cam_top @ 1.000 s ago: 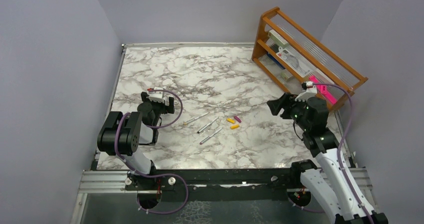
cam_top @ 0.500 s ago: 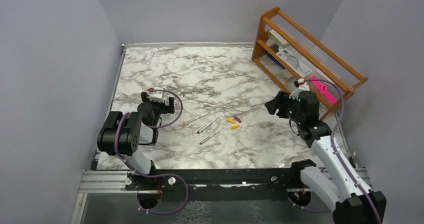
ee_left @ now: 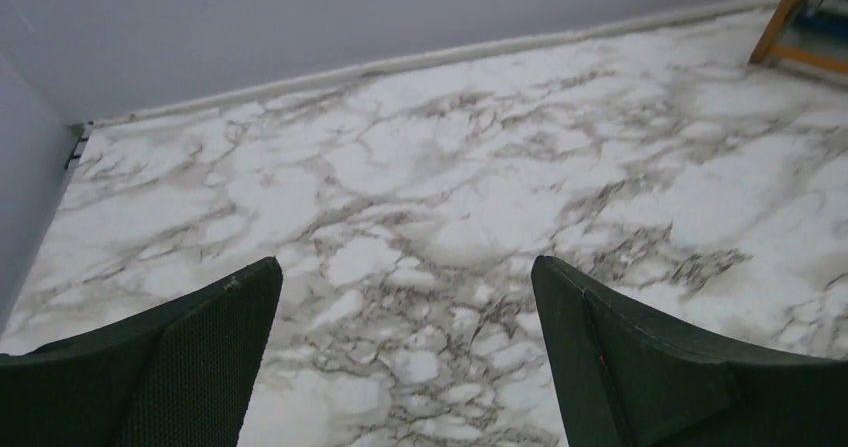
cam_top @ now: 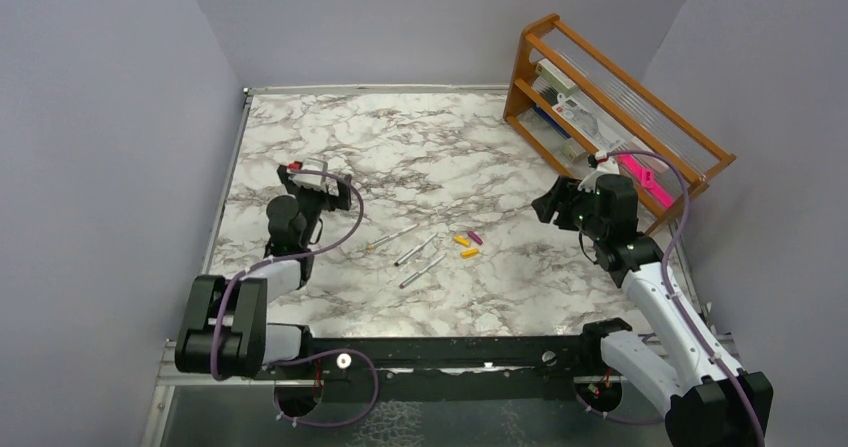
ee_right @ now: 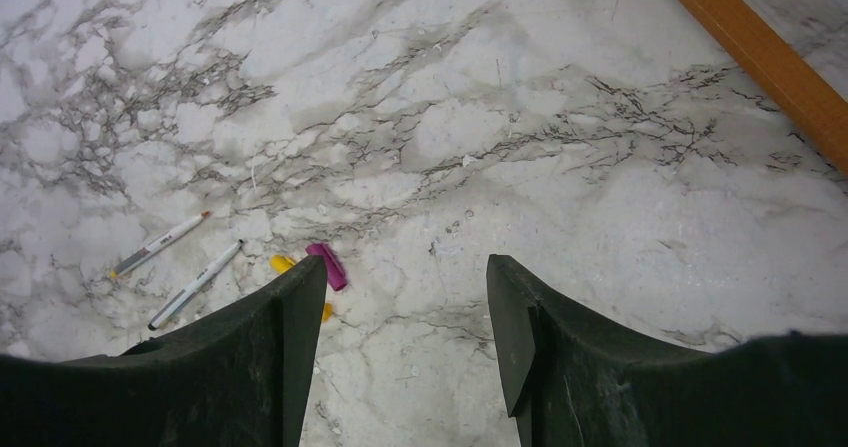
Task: Insert the pens into the pen caps
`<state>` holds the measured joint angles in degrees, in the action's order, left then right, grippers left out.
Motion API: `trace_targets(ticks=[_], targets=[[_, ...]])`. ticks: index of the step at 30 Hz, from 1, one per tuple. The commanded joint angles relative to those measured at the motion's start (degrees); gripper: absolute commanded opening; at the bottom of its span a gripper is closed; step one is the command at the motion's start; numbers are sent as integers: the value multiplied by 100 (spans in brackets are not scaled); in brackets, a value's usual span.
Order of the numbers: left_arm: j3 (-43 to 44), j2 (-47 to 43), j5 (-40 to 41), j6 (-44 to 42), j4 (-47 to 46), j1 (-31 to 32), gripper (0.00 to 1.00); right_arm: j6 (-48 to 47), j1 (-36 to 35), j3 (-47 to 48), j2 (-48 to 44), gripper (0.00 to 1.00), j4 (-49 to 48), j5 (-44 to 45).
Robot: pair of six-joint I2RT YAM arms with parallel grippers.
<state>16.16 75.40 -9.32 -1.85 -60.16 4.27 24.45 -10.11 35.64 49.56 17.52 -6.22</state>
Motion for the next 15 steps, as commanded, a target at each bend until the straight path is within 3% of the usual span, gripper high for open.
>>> trace_targets(ticks=[1,4,5,7,9,11,15], targets=[[680,-816,-87,2176,1282,53,99,-61,14,20,-7,60,-101,50],[1599,-1076,-966,3376,3131,33,99,92,9,133,-12,60,91,-83],[1649,-1114,-1239,3674,3249,31,99,137,9,199,-63,60,148,-99],[1302,-1414,-1289,4790,3035,20,99,167,9,230,-243,60,156,-71],[699,-1873,-1425,5294,2148,-4,99,122,9,209,-455,60,68,-4],[685,-2271,-1453,5070,2176,-1,99,101,9,207,-520,60,-15,-49],[2230,-2379,-653,3397,4819,334,99,313,10,522,93,60,131,-563]])
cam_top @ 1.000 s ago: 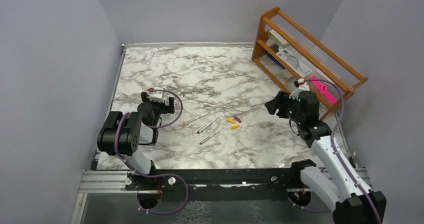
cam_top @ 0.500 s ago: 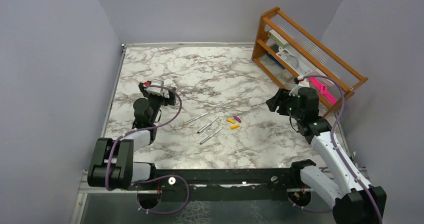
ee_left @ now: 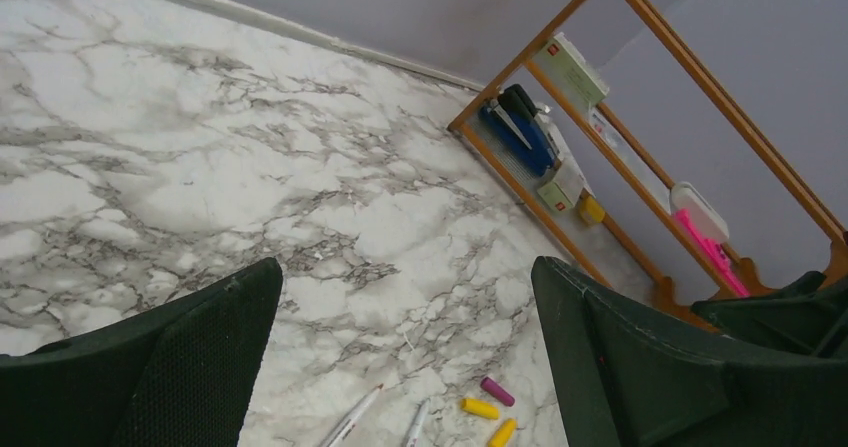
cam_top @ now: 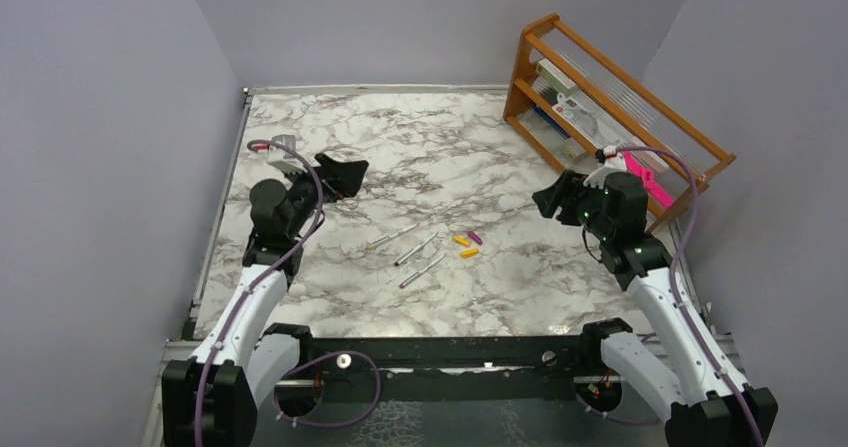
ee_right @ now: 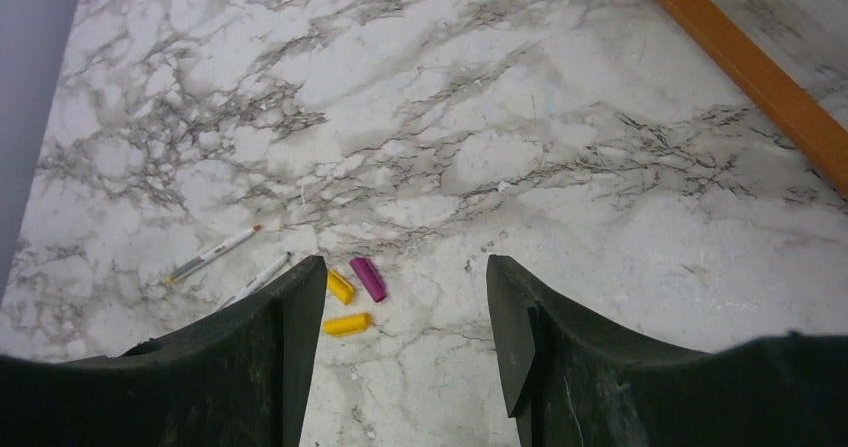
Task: Insert the pens into the pen caps
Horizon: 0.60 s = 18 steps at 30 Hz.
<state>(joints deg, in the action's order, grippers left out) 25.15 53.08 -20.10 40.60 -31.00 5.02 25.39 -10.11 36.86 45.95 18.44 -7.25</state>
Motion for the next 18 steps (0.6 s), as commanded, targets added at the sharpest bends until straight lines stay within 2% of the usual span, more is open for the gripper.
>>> trace_targets(ticks=[1,4,7,9,11,12,13,15,18], targets=[[1654,-82,557,-1169,2274,323,99,313,9,438,580,60,45,-568],[2409,124,722,-1940,3156,368,99,615,10,321,656,58,-229,-572],[2964,575,379,-2967,3835,408,99,556,11,96,494,56,-649,-587],[3160,868,58,-3728,4286,628,99,405,9,90,439,56,-689,-553],[3213,1051,469,-4138,4599,1030,99,208,9,158,471,56,-559,-499],[3218,1147,379,-4274,4688,1181,99,149,9,200,495,56,-471,-457],[3164,1238,186,-4343,4710,1272,98,102,9,217,520,56,-400,-417],[3025,1464,-135,-4407,4710,1454,86,75,9,220,521,56,-317,-389],[2830,1725,-164,-4794,4935,1781,79,76,9,171,448,56,-235,-516]])
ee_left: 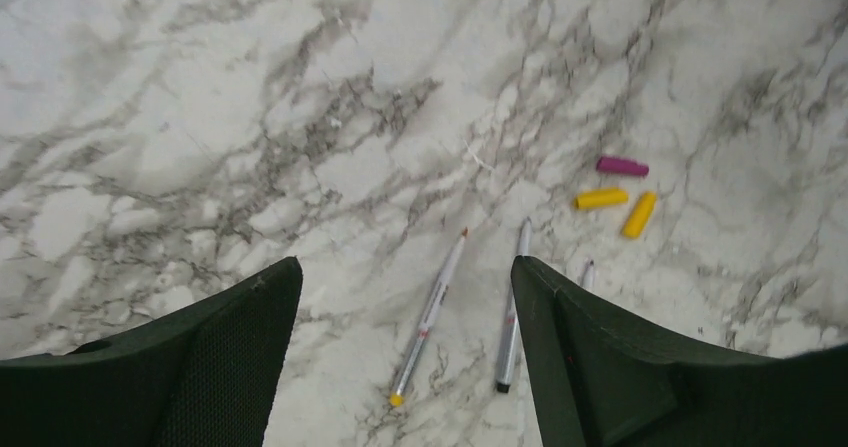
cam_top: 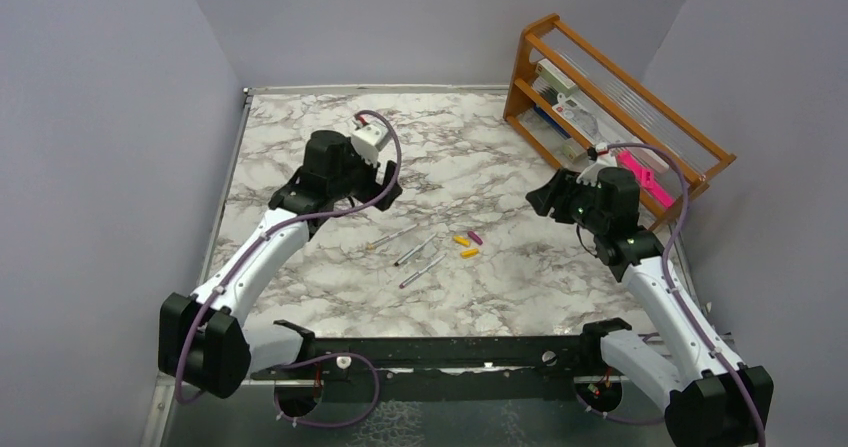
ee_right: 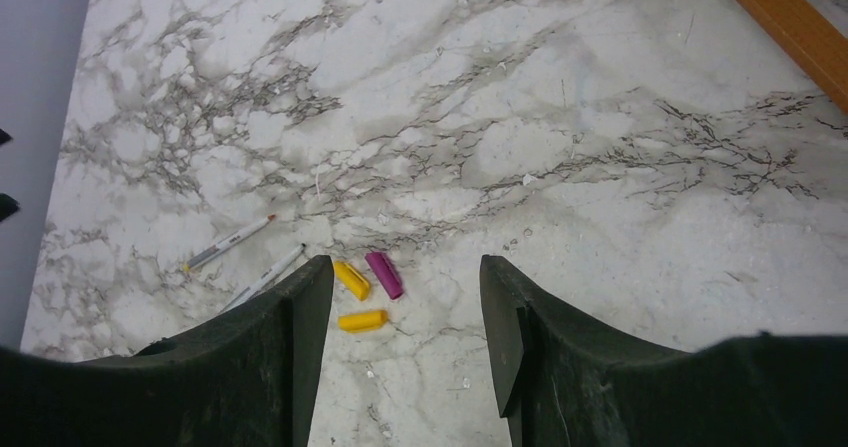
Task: Insert the pens into the pen caps
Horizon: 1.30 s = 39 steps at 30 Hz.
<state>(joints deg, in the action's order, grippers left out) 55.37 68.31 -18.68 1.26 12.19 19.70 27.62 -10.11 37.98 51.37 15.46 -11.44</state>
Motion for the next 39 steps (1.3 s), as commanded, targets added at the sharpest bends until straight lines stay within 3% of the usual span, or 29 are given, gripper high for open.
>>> trace_targets(ticks=[1,5,7,11,20,33,39], targets=[[-281,250,-160,-1004,649,404,78,-141,9,23,-131,56,101,-133],[-449,346,307,-1299,654,697,79,-115,10,-172,-328,56,165,-305],[-443,444,363,-1335,647,721,72,-122,13,-269,-439,56,155,-420],[-373,927,752,-1329,768,745,71,-171,13,-372,-494,55,137,-539],[-282,1561,666,-1349,851,880,71,-42,9,-334,-311,54,-72,-705],[-393,1841,1174,-1457,851,1161,71,-287,9,-366,118,54,-171,-506],[-284,2218,1364,-1453,901,1176,64,-237,13,-587,76,54,-366,-586]])
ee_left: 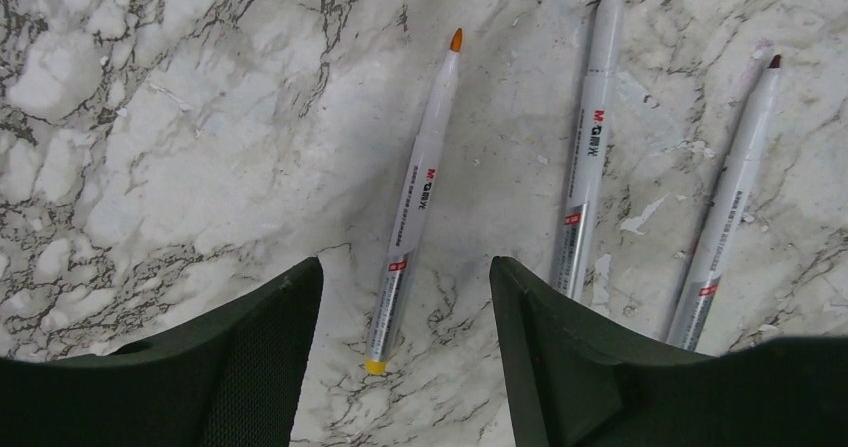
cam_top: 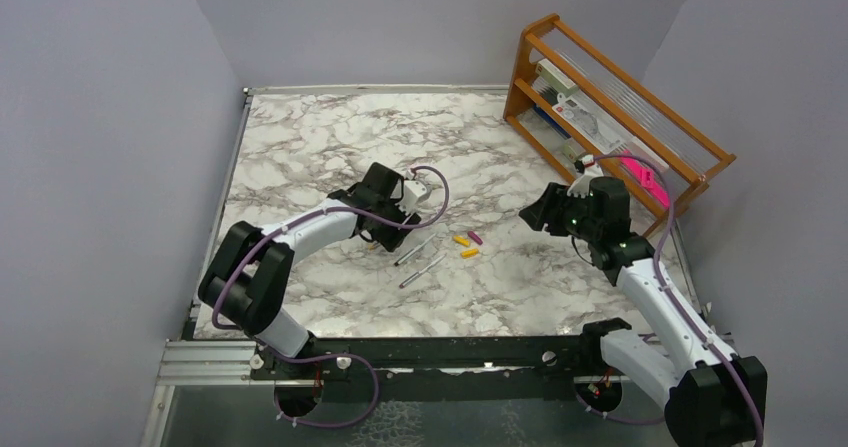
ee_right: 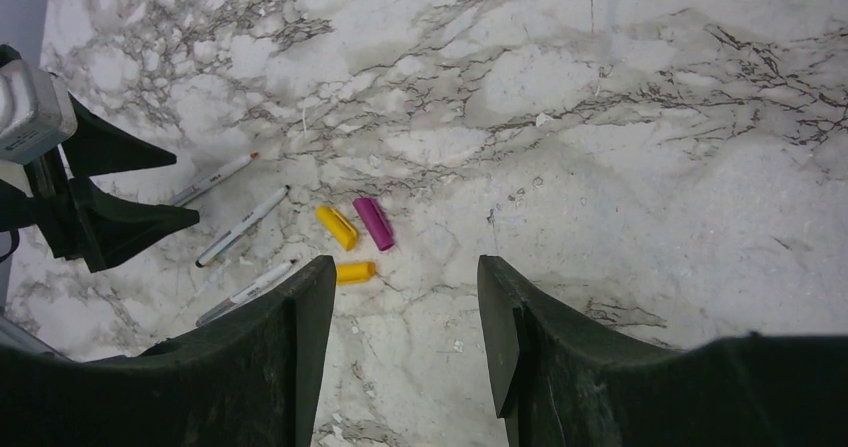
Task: Insert the pens into the pen caps
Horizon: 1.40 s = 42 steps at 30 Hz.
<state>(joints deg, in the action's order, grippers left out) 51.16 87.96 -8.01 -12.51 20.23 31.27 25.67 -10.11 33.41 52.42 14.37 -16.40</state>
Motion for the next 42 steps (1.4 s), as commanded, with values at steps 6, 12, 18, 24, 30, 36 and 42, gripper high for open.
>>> trace_targets(ticks=[6,12,18,24,30,36,42], targets=[[242,521,286,-48,207,20,63,-225,9,-135,-77,54,-159,-34],[260,608,282,-32,276,20,61,-404,9,-58,147,54,-265,-184],[303,790,186,-6,383,29,50,-413,10,69,247,54,-229,-82],[418,915,-35,12,532,53,40,-377,9,87,331,54,-262,3],[489,1129,-182,21,617,81,20,-382,9,111,347,53,-262,-1],[559,1262,-179,-19,763,135,0,-420,9,178,478,53,-400,-195],[666,1154,-142,68,888,247,0,-514,9,509,758,52,-781,-731]])
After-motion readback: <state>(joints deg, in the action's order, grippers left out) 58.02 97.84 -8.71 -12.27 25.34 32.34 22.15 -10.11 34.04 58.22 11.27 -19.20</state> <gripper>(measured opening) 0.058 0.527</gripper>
